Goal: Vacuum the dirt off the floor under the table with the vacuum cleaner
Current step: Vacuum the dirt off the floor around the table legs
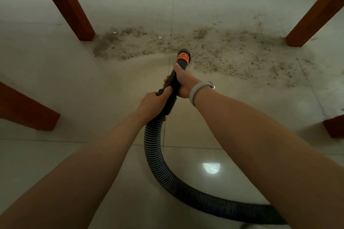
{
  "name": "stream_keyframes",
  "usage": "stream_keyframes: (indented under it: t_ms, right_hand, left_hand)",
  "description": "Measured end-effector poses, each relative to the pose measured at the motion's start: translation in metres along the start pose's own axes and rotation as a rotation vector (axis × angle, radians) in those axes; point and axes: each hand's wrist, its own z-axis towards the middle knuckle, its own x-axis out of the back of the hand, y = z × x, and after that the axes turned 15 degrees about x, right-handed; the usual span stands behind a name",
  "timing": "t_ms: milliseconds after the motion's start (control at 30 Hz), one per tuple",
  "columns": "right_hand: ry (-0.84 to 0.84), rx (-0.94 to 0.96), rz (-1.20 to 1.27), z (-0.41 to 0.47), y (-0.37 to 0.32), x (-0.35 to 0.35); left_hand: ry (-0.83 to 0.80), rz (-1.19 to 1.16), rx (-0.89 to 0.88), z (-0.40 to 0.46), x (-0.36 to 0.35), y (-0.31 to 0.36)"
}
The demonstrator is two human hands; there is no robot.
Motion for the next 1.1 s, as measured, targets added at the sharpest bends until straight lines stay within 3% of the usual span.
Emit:
stream_keyframes:
  t_ms: [200, 633, 1100]
  right_hand:
    - [-0.019, -0.036, 0.092, -0.025, 0.015, 0.023]
    - [-0.122, -0.064, -0.009, -0.053, 0.039, -0.018]
    - [0.151, 0.052, 0.136, -0.038, 0.03, 0.041]
  left_hand:
    - [0.056, 0.119, -0.043, -0.03, -0.008, -0.015]
    - [0.132, -0.109, 0.073, -0.067, 0.007, -0.051]
    - [-0.013, 0.094, -0.081, -0.041, -0.024, -0.015]
